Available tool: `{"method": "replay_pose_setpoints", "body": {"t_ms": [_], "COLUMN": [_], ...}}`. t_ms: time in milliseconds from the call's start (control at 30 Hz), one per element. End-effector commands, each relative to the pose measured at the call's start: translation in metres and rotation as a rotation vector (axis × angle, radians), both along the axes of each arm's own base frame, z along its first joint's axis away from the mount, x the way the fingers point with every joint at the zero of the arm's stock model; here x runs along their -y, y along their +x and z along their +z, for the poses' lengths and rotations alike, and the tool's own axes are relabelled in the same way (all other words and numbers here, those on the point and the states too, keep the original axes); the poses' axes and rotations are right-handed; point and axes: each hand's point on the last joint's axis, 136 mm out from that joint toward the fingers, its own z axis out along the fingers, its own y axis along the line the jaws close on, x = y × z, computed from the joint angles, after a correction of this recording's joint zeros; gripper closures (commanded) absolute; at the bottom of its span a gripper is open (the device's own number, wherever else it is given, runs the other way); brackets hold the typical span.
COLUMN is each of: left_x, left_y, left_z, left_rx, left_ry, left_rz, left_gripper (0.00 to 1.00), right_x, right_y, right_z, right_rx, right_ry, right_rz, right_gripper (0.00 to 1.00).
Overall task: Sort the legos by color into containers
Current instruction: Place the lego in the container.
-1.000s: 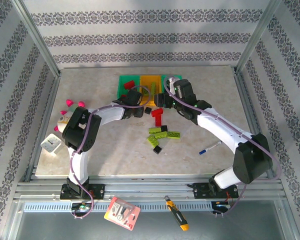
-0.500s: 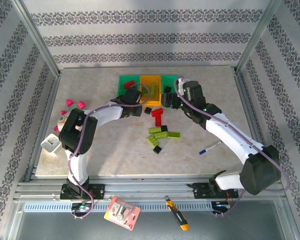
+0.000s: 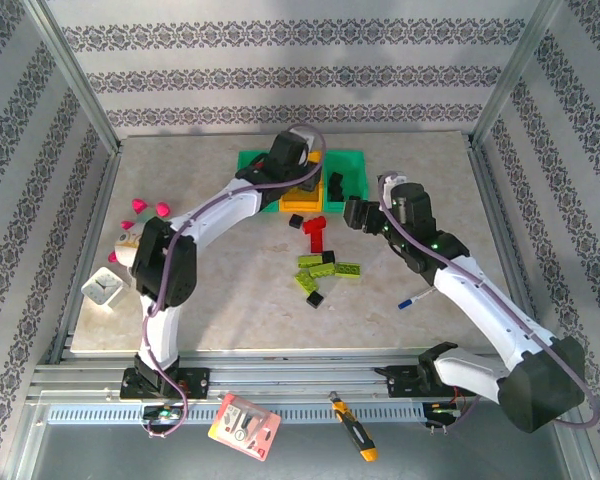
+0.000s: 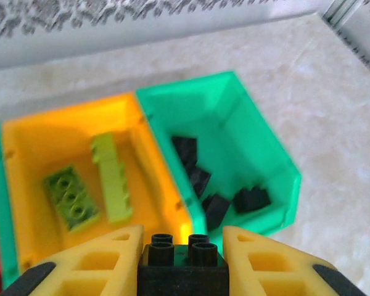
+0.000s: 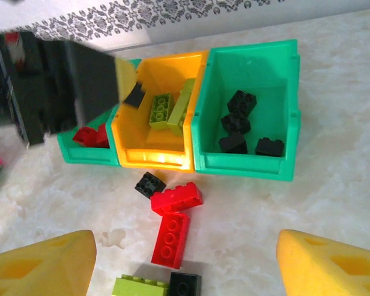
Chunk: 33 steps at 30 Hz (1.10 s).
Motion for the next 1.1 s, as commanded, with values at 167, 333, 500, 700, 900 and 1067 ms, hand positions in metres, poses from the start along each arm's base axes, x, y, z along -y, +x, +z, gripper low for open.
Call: {"method": "replay_pose_setpoints", "body": {"t_ms": [167, 333, 500, 700, 900, 1067], "left_x": [0.056, 0.069, 0.073, 0.073, 0.058, 0.023], "left_y": [0.032, 0.049, 0.057, 0.055, 0.038, 0.012], "left_z": [-0.011, -0.03, -0.042, -0.01, 0.035, 0.061], "left_rx": [0.02, 0.02, 0.01, 0.061, 0.12, 0.156], "left_ry": [-0.012, -0.01, 0.017, 0.0, 0.001, -0.03], "left_rz": [-0.089, -0.094, -0.105, -0.116, -0.124, -0.079], "left_gripper": [0.7, 0.69, 0.63, 0.33, 0.13, 0.05], "right_x": [0.016, 0.017, 0.017, 0.015, 0.0, -0.029], "right_y": [-0.011, -0.015, -0.019, -0.028, -0.03, -0.021], "right_z": [-0.009, -0.014, -0.017, -0.034, -0.063, -0.081], "right_rx": [-0.022, -0.033, -0.04, -0.099, -0.224, -0.253], "right_ry": [-0.001, 0.0, -0.011, -0.047, -0.08, -0.136], "right_rz": [-0.057, -0.055, -0.039, -0.001, 0.04, 0.064], "right_gripper": [0.23, 0.23, 0.22, 0.21, 0.2, 0.2]}}
